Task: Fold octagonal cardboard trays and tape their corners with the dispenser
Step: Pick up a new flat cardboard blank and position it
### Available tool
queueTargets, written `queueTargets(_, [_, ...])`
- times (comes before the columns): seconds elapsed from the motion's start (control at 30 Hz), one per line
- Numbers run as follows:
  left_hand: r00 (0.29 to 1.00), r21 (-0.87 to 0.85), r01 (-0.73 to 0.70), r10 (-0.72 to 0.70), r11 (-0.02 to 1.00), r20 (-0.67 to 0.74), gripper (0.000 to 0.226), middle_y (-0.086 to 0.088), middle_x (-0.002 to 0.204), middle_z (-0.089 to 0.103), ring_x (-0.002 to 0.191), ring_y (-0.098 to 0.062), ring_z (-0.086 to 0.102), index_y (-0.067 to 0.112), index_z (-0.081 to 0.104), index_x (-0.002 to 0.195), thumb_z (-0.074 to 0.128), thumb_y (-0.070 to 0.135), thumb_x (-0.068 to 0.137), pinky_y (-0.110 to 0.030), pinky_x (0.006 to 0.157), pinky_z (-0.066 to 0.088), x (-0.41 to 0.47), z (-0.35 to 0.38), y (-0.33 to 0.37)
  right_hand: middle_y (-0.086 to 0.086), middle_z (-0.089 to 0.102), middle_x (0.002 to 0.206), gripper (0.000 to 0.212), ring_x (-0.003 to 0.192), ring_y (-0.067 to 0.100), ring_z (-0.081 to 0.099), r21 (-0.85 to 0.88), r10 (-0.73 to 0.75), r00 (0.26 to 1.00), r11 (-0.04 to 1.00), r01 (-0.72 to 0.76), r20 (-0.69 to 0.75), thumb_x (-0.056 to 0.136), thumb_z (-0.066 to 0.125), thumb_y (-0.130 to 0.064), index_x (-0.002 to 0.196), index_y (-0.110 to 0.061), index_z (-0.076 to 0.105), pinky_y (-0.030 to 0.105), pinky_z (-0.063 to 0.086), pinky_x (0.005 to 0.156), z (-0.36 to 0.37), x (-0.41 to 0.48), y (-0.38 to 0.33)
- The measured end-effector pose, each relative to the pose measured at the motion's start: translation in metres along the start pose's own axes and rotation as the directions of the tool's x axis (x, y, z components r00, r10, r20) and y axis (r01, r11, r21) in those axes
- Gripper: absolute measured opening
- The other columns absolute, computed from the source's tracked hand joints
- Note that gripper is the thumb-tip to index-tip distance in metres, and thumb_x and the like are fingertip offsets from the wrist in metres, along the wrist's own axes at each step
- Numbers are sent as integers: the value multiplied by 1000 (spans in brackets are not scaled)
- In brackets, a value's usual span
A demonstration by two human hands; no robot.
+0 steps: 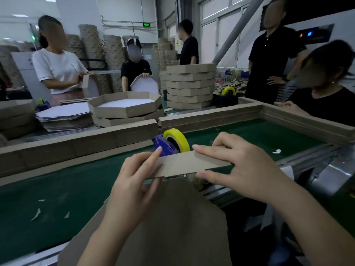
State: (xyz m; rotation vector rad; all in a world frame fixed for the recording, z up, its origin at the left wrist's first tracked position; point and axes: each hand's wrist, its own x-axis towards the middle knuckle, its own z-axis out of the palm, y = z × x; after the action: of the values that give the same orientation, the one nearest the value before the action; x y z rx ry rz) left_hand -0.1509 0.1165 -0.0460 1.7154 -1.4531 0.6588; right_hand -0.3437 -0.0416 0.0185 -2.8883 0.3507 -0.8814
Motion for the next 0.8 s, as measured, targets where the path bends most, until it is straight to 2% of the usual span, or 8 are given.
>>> queueTargets(0.07, [978, 213, 152, -178, 965, 112, 48, 2, 120, 58, 107, -20, 55, 21, 55, 136, 64, 30, 90, -31, 79, 48, -8, -4, -18, -12, 48, 92, 65, 85, 6, 44, 64, 17, 999, 998, -15, -27, 78, 46, -74, 129, -36, 60, 20, 39, 64, 20, 0, 11])
queueTargets(0.17, [822, 439, 383, -517, 813, 239, 52, 12, 104, 64, 98, -18, 59, 36, 65, 109, 40, 71, 80, -33, 74, 48, -17, -10, -36, -9, 49, 94, 66, 87, 9, 48, 205, 46, 998, 978, -36, -41, 78, 49, -71, 129, -32, 61, 30, 46, 67, 45, 0, 21])
queueTargets(0.27, [751, 90, 597, -595, 797, 287, 29, 12, 63, 62, 64, -7, 58, 33, 63, 74, 64, 61, 77, -33, 60, 50, -20, -16, -39, -6, 53, 97, 62, 92, 15, 55, 342, 36, 998, 940, -16, -53, 79, 55, -66, 129, -29, 62, 39, 51, 72, 61, 2, 23])
queueTargets(0.33, [791, -61, 584, -550, 810, 270, 15, 11, 55, 60, 51, -2, 51, 33, 65, 72, 78, 41, 74, -28, 53, 44, -18, -20, -31, -7, 54, 100, 56, 95, 15, 57, 399, 29, 998, 917, -4, -57, 79, 59, -62, 127, -33, 61, 39, 51, 75, 64, 3, 22])
queueTargets(0.4, [830, -173, 548, -506, 819, 234, 19, 7, 53, 60, 47, -2, 48, 31, 66, 72, 81, 42, 67, -20, 46, 39, -15, -26, -20, -9, 54, 100, 51, 95, 15, 57, 429, 19, 998, 903, 10, -64, 79, 61, -58, 125, -36, 62, 36, 51, 75, 63, 6, 21])
queueTargets(0.5, [869, -228, 495, -475, 839, 140, 37, 7, 54, 59, 46, -3, 46, 28, 60, 71, 77, 55, 54, -14, 42, 34, -14, -37, -4, -8, 54, 98, 47, 93, 15, 57, 471, -16, 997, 881, 49, -73, 79, 64, -54, 123, -37, 63, 32, 50, 74, 58, 8, 19])
queueTargets(0.6, [828, -275, 549, -559, 789, 48, 57, 3, 65, 63, 49, -12, 52, 37, 46, 75, 85, 64, 45, -27, 45, 43, -21, -42, 2, -9, 54, 95, 46, 91, 14, 57, 484, -54, 996, 871, 80, -68, 79, 65, -54, 121, -36, 65, 27, 49, 73, 59, 7, 15])
queueTargets(0.8, [784, -327, 595, -619, 734, 36, 59, 2, 67, 64, 49, -12, 50, 40, 42, 77, 77, 64, 36, -32, 45, 40, -36, -42, 1, -9, 54, 93, 45, 88, 17, 58, 543, -49, 998, 838, 60, -35, 78, 65, -54, 119, -35, 67, 28, 48, 75, 76, 3, 5])
